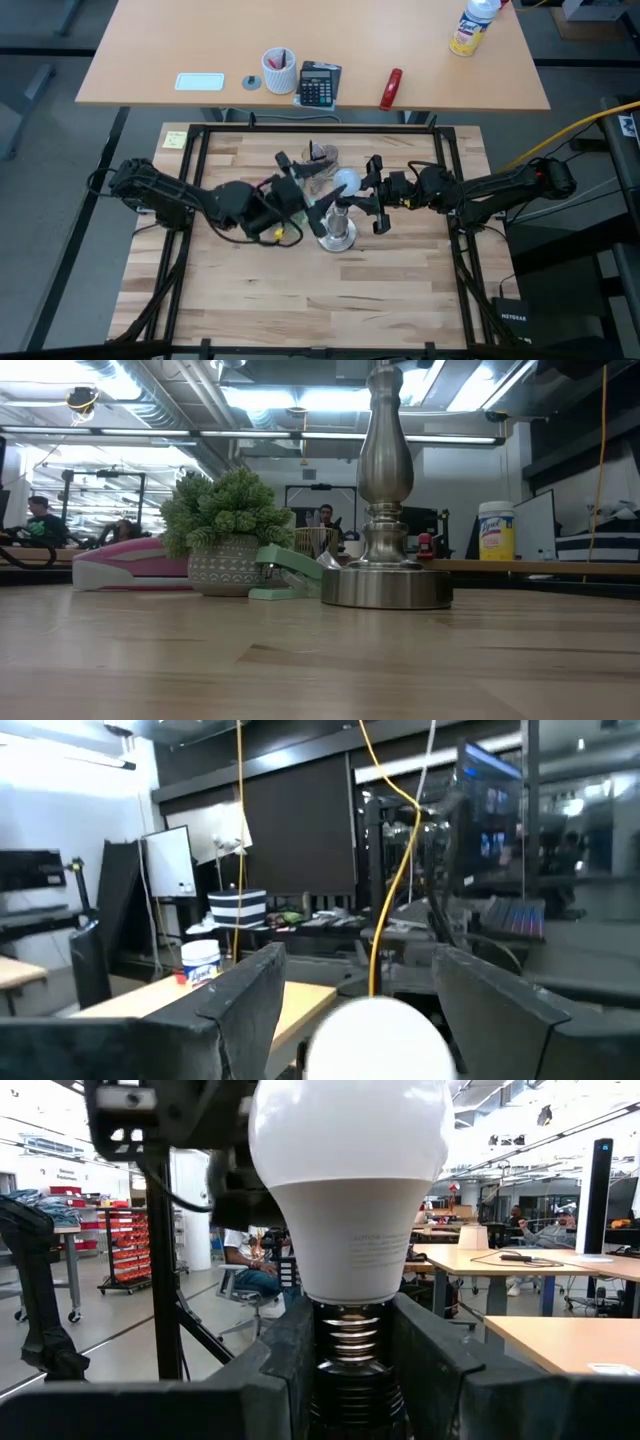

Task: Screw lightbulb
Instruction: Insert the lightbulb into the lamp

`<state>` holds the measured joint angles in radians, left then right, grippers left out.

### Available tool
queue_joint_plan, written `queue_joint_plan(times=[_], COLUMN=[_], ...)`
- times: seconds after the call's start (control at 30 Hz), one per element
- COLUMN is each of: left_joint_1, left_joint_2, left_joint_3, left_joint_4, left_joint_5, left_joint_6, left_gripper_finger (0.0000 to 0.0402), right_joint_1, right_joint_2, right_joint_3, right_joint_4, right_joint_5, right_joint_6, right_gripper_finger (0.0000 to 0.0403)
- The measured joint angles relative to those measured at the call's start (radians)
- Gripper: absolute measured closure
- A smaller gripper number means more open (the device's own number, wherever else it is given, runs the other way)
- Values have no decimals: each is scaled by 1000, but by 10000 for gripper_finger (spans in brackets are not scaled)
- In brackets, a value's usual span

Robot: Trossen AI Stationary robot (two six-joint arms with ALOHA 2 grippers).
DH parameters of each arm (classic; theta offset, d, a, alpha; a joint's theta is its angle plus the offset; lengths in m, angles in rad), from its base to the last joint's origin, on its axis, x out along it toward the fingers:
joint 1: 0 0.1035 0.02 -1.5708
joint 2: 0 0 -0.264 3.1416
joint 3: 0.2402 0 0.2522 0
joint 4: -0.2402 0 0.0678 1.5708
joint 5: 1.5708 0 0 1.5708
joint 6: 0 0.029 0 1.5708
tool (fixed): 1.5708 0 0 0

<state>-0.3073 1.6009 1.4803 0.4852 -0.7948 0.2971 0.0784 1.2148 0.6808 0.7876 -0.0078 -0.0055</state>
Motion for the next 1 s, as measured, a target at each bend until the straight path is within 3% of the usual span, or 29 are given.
queue_joint_plan(times=[0.33, 0.77, 1.0], left_joint_1=[67, 73, 73], left_joint_2=[0, 0, 0], left_joint_3=[0, 0, 0], left_joint_4=[-32, -140, -163], left_joint_5=[155, 182, 182], left_joint_6=[-129, -193, -194], left_gripper_finger=[157, 191, 214], right_joint_1=[0, 0, 0], right_joint_2=[0, 1, 1], right_joint_3=[0, -1, -2], right_joint_4=[0, 0, -3], right_joint_5=[0, 0, 0], right_joint_6=[0, 0, 0], right_gripper_finger=[288, 286, 258])
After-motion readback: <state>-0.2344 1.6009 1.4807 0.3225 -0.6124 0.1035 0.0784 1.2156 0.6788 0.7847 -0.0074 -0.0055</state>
